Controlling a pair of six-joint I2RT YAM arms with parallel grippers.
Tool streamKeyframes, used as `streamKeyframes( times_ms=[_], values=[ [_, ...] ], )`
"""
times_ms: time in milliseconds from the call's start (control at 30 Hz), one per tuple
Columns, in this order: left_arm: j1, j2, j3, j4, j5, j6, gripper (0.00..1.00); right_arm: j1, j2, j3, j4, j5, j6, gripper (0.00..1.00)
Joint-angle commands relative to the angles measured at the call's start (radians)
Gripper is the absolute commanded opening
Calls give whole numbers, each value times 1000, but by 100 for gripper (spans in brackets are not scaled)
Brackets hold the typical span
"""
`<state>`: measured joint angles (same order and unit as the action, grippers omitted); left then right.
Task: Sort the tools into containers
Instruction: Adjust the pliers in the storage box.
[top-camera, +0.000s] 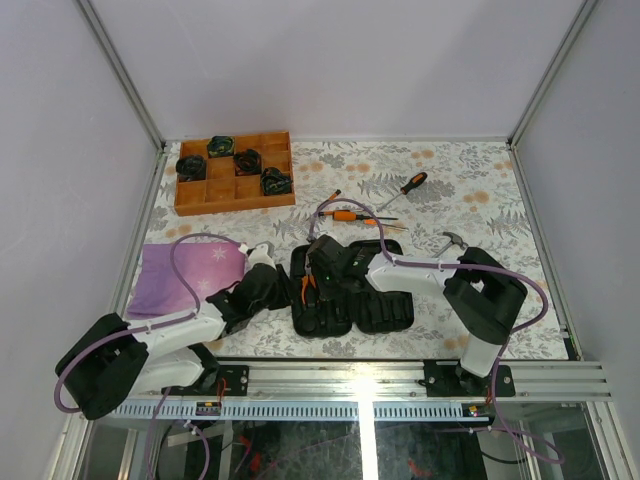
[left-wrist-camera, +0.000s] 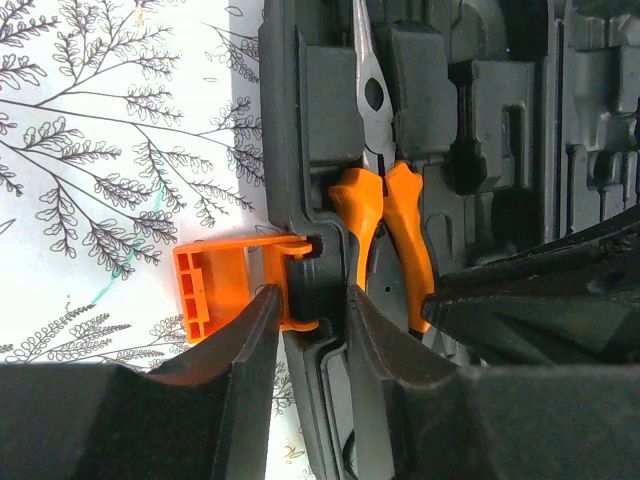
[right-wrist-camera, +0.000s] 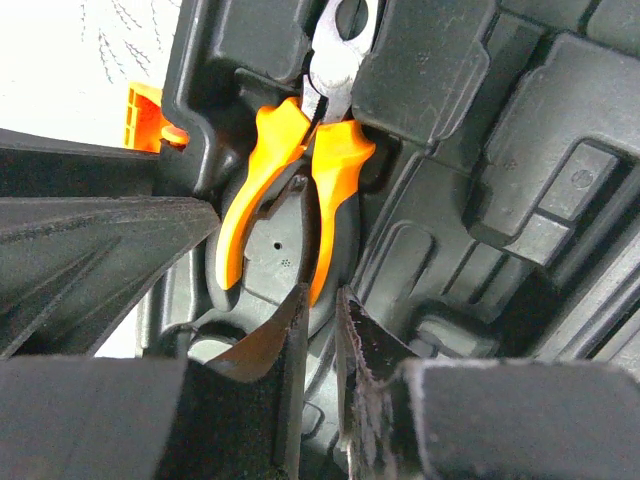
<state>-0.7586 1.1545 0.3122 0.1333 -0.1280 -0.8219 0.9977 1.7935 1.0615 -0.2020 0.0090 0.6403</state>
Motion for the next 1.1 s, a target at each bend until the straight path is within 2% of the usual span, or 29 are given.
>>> streamKeyframes(
  times_ms=[0,200,333,500,600,700,833,967,1067],
  values=[
    [-83,49,-7,71,162,-59,1,42,162,-51,111,-79,31,0],
    [-83,-65,-5,-39,115,-77,0,42,64,-4,12,21,-36,0],
    [-82,-151,-3,-133,74,-85,0,42,14,9,9,9,-78,3],
    [-82,-220,-4,-234,22,-101,1,42,-74,15,28,-24,-112,19],
    [-82,-251,-11,-263,12,-109,6,42,-142,6,24,-8,-116,31],
    [-83,-282,-18,-278,8,-111,13,42,-225,-24,18,42,-115,37],
    [-83,-312,-19,-284,11,-106,24,42,-325,-79,-17,150,-109,39],
    [-83,-329,-5,-299,10,-106,26,36,-434,-158,-82,311,-41,40],
    [-82,-332,-2,-303,5,-108,27,4,-521,-243,-115,346,21,41]
  ],
)
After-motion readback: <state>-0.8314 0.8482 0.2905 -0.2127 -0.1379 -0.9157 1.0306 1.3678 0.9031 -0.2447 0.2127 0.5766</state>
